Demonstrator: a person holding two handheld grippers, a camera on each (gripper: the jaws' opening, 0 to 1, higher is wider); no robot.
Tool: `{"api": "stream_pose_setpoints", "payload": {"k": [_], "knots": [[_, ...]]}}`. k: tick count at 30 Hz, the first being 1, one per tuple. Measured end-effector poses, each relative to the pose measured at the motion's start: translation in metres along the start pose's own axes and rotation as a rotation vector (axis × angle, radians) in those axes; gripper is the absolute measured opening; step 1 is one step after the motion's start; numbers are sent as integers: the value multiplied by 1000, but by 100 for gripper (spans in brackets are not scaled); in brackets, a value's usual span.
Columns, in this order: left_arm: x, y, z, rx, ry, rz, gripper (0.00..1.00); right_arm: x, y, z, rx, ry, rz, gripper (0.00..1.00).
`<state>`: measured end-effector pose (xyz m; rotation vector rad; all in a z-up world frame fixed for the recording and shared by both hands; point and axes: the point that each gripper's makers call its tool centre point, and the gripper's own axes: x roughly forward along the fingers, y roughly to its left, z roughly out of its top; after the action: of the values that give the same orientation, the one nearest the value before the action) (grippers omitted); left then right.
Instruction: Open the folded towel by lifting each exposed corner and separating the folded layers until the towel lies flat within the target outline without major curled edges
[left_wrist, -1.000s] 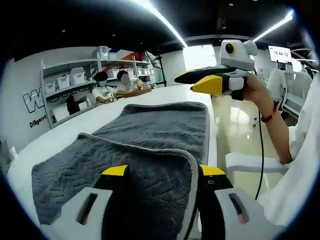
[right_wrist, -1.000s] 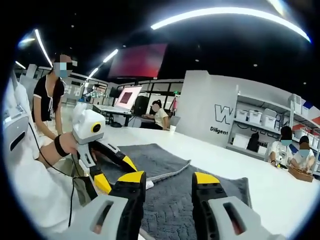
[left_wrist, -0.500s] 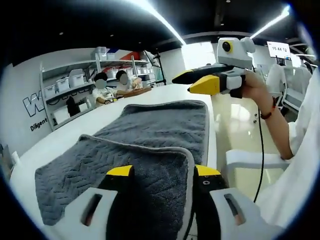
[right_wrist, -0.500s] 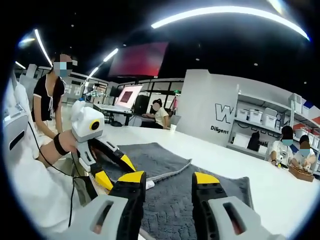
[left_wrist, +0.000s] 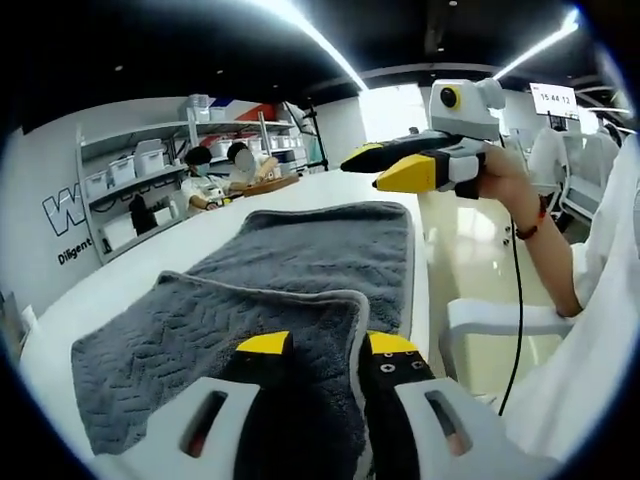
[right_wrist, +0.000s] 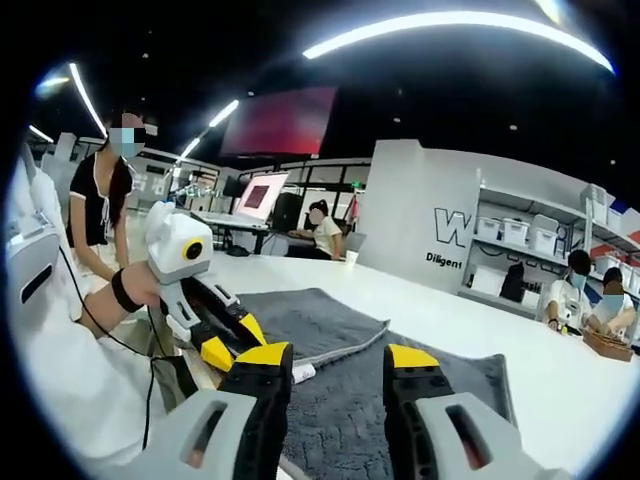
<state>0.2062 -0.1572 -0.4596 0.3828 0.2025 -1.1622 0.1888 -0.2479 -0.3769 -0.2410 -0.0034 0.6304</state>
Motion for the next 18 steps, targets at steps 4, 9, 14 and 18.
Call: {"api": "stream_pose_setpoints", "payload": {"k": [4,9,14,18], "knots": [[0,-3,1,7,-4,-18,17,0,-1,0,-1,2,-4,32],[0,-6,2,15,-11,-32,12,1,-1,-2,-3,8,-8,32],[-1,-8,3,28,-18,-45,8,5,4,-2,-8,15,4,32],[-1,-8,4,26,-23,-45,5,7,7,-2,-12,18,9,32]]}}
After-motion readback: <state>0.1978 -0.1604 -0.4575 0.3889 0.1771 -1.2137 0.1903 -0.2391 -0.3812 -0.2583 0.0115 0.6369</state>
